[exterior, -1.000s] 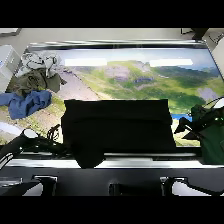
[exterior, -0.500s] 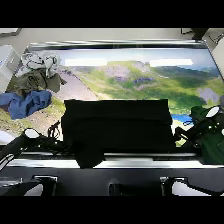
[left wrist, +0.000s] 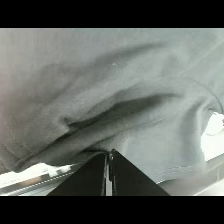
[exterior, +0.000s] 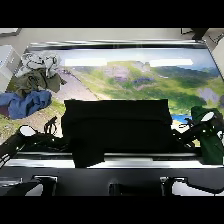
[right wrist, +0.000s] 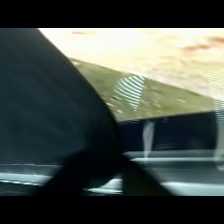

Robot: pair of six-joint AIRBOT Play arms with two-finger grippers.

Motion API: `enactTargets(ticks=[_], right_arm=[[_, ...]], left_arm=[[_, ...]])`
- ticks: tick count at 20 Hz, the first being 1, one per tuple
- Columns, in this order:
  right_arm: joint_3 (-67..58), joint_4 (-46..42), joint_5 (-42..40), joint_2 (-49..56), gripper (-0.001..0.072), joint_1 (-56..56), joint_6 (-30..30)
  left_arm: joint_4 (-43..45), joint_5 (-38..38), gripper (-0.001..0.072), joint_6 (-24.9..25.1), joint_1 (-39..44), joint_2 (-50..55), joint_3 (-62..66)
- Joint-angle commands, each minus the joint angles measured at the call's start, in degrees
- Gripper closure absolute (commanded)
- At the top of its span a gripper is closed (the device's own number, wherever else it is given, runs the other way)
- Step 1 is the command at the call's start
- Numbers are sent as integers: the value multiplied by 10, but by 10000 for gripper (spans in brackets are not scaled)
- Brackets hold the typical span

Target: Fold the clothes and pants, and hang the long-sleeved shirts on hangers.

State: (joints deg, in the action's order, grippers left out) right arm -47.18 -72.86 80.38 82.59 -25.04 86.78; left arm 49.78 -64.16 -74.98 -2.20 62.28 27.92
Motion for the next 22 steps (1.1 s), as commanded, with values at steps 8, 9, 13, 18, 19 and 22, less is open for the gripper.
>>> enactTargets(ticks=[8, 9, 13, 18, 19, 22], right_arm=[[-224, 70, -2, -30, 677, 7, 2], [-247, 59, -17, -21, 677, 19, 12], [-316, 41, -92, 57, 675, 75, 39], [-339, 79, -157, 139, 673, 85, 76], [-339, 89, -162, 148, 673, 85, 76], [-339, 111, -162, 169, 673, 85, 76]], left_arm=[[65, -67, 679, 0, -25, 25, 220], [66, -68, 678, 0, -24, 49, 256], [65, -68, 679, 0, -20, 187, 407], [37, -73, 677, -11, -20, 342, 562], [31, -72, 677, -11, -20, 364, 579], [28, -74, 676, -11, -20, 419, 596]])
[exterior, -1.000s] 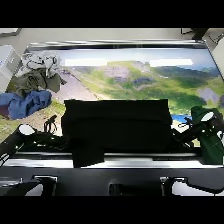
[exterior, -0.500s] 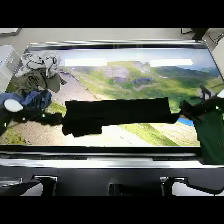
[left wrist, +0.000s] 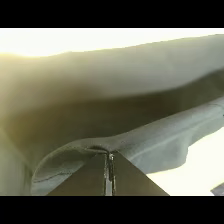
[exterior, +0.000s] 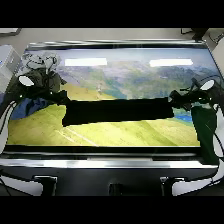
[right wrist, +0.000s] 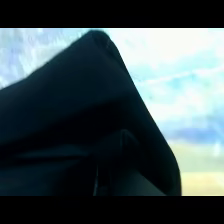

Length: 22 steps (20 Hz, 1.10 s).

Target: Fold the clothes and pants, and hang the long-sleeved shirts on hangers.

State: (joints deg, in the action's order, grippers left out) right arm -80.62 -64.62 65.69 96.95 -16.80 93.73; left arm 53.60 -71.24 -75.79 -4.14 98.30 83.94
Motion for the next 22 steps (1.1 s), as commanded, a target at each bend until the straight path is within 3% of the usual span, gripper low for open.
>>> enactTargets(ticks=[1, 3, 4, 6, 8, 9, 12, 15, 16, 17, 18, 19, 20, 21, 22], right_arm=[[-4, 39, -16, 30, 673, 2, 7], [-5, 52, -16, 32, 670, 2, 19], [-11, 52, -10, 30, 608, 0, 25], [-41, 45, 33, 30, 231, -15, 13], [-59, 23, 61, 30, 49, -42, 5], [-58, 15, 66, 34, 1, -53, 1], [-58, 28, 101, 72, -2, -53, -14], [-57, 78, 112, 111, 4, -35, -25], [-58, 92, 104, 116, 43, -29, -25], [-58, 106, 92, 118, 184, -22, -25], [-58, 119, 80, 117, 394, -17, -25], [-58, 142, 73, 115, 648, -13, -27], [-59, 170, 72, 108, 675, -12, -44], [-58, 192, 74, 96, 676, -12, -72], [-58, 209, 81, 78, 677, -11, -93]], left_arm=[[-16, -15, 676, -3, -1, 74, 36], [-29, -35, 660, -2, -3, 88, 36], [-31, -43, 554, -2, -6, 87, 38], [-31, -92, 65, -3, -21, 81, 61], [-33, -149, 45, -3, -41, 71, 91], [-33, -158, 46, -11, -49, 62, 102], [-63, -150, 49, -18, -58, 24, 107], [-115, -147, 55, -18, -49, -7, 107], [-130, -144, 56, -17, -42, -16, 107], [-138, -137, 56, -18, -34, -23, 107], [-141, -125, 57, -18, -23, -28, 107], [-142, -108, 56, -18, -10, -30, 107], [-142, -90, 60, -18, 5, -29, 107], [-142, -64, 160, -17, 24, -26, 105], [-142, -32, 342, -17, 45, -22, 101]])
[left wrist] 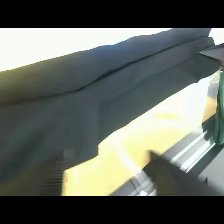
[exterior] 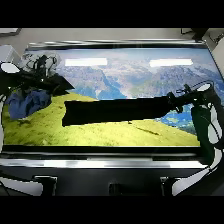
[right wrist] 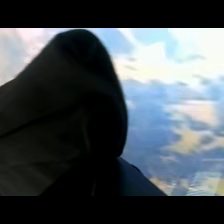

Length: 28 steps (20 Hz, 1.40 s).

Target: Fold the clothes and pants, and hang the long-sleeved shirts on hangers.

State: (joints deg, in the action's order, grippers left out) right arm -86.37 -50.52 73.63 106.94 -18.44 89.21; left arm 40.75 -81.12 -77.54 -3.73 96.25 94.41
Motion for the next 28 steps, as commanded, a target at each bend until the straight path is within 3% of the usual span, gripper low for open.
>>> enactTargets(ticks=[1, 2, 3, 4, 8, 10, 13, 17, 20, 23, 25, 28], right_arm=[[-1, 81, 14, -42, 677, 5, -60], [-1, 86, 28, -69, 677, 9, -62], [-1, 85, 39, -97, 677, 14, -64], [-1, 85, 49, -129, 676, 23, -67], [-1, 85, 54, -257, 676, 77, -56], [-1, 84, 54, -309, 675, 109, -38], [-1, 81, 45, -359, 675, 159, -3], [-1, 70, 25, -371, 674, 224, 29], [-1, 27, 10, -370, 674, 263, 66], [0, -23, 11, -347, 674, 287, 92], [0, -23, -4, -320, 674, 308, 87], [0, -21, -41, -267, 674, 353, 78]], left_arm=[[-13, 104, 472, 2, 70, 4, -12], [-13, 148, 496, 2, 103, 12, -25], [-14, 182, 635, -1, 136, 21, -38], [-14, 210, 674, -4, 171, 35, -49], [-16, 225, 674, -45, 282, 108, -64], [-53, 276, 675, -77, 312, 134, -64], [-182, 382, 675, -100, 368, 169, -64], [-396, 480, 676, -94, 471, 223, -42], [-452, 486, 676, -92, 504, 273, 19], [-425, 432, 679, -9, 467, 275, 29], [-303, 341, 681, -14, 405, 256, 29], [-50, 203, 680, -65, 288, 182, 29]])
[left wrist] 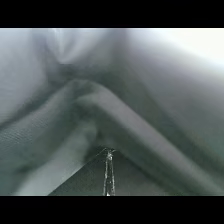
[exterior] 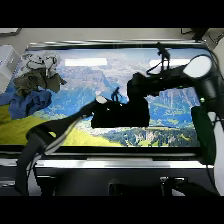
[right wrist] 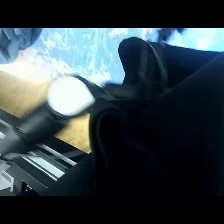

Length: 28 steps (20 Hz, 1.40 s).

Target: Fold the clothes and pants, and hang the long-sleeved shirts on hangers.

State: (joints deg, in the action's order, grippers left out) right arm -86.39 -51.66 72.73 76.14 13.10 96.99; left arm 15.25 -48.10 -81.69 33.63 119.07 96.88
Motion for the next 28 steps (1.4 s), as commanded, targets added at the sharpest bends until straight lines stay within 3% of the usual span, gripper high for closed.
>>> enactTargets(ticks=[1, 4, 8, 9, 11, 16, 21, 23, 25, 28], right_arm=[[0, -5, -50, 60, 674, 53, 0], [0, 18, -116, 132, 673, 103, 1], [0, 93, -181, 244, 666, 153, 1], [0, 118, -196, 269, 573, 162, 2], [0, 189, -208, 301, 8, 167, -12], [-1, 184, -117, 229, 21, 3, -45], [26, -104, 87, 183, 44, -224, 20], [97, -85, 71, 184, 89, -249, -4], [162, -3, 24, 196, 102, -242, -96], [181, 99, 12, 235, 102, -242, -168]], left_arm=[[268, -166, 680, -27, -125, -78, 4], [382, -257, 679, -28, -250, -184, 4], [394, -290, 678, -28, -373, -309, 4], [394, -290, 678, -27, -389, -334, 4], [394, -292, 678, -21, -410, -377, 4], [394, -315, 676, 0, -437, -435, 4], [394, -319, 676, 7, -439, -447, 4], [393, -318, 676, 7, -436, -447, 4], [393, -319, 676, -4, -432, -447, 4], [392, -318, 676, -10, -428, -447, 4]])
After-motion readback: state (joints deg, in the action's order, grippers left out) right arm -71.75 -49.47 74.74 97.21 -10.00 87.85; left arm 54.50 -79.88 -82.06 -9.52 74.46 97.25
